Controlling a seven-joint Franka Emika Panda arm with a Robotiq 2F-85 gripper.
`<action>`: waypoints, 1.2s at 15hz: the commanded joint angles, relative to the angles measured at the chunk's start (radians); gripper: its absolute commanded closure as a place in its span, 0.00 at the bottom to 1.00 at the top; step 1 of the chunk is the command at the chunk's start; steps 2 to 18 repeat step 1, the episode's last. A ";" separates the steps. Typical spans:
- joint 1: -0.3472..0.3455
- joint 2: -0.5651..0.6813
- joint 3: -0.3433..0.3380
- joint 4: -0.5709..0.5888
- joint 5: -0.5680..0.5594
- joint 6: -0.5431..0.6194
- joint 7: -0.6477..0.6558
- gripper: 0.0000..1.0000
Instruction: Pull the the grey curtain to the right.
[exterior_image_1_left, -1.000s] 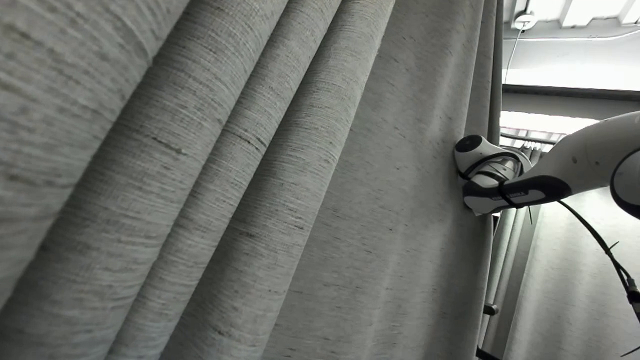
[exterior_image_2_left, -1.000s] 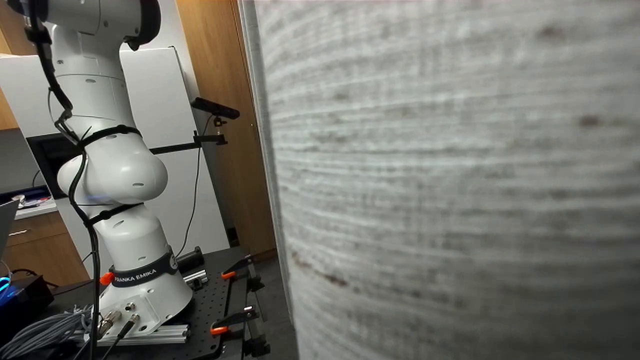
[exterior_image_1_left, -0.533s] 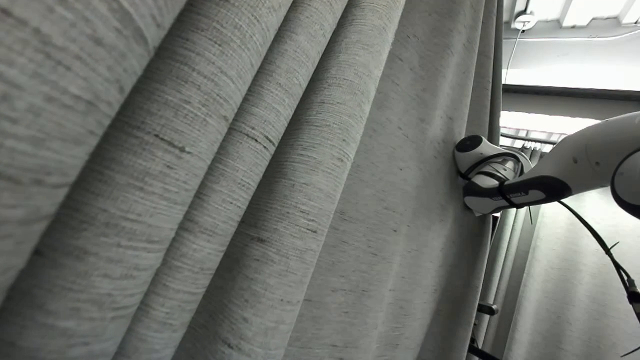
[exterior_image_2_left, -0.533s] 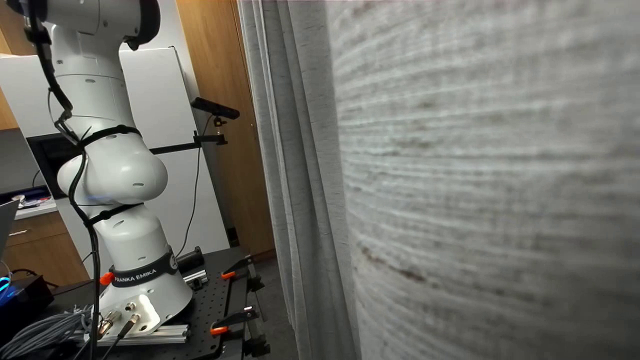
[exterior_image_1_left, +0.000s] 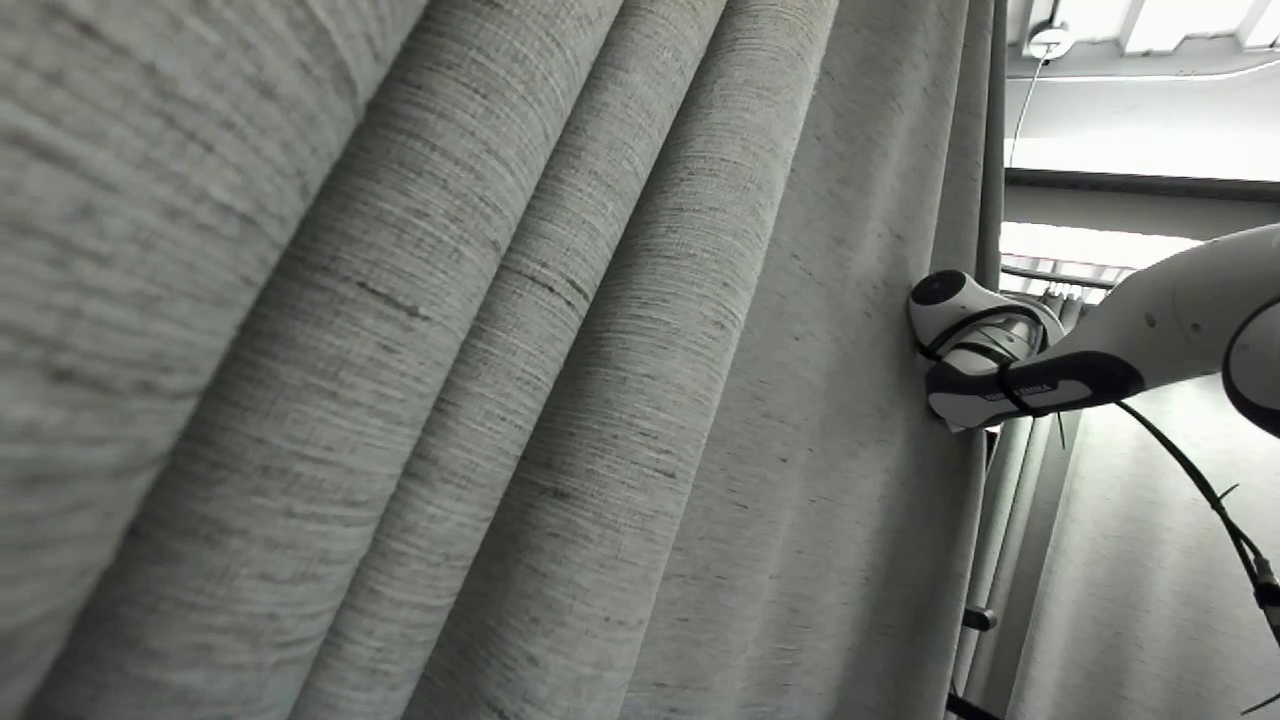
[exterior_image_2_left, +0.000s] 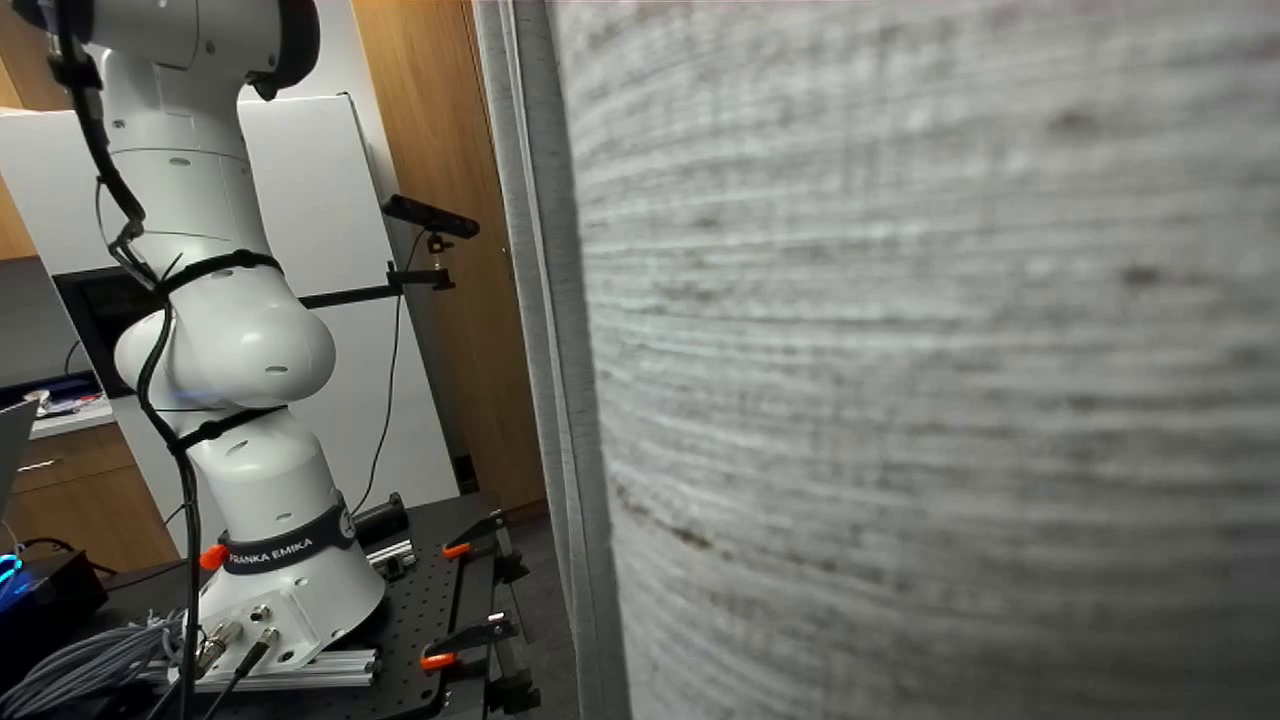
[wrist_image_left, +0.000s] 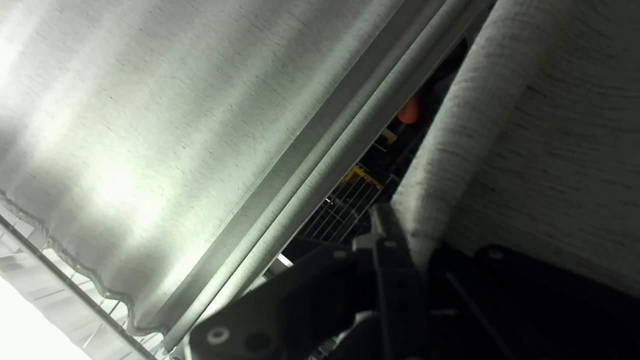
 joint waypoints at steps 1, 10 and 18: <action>0.000 0.000 0.000 0.000 0.000 0.000 0.000 0.98; 0.000 0.000 0.000 0.000 0.000 0.000 0.000 0.98; 0.000 0.000 0.000 0.000 0.000 0.000 0.000 0.98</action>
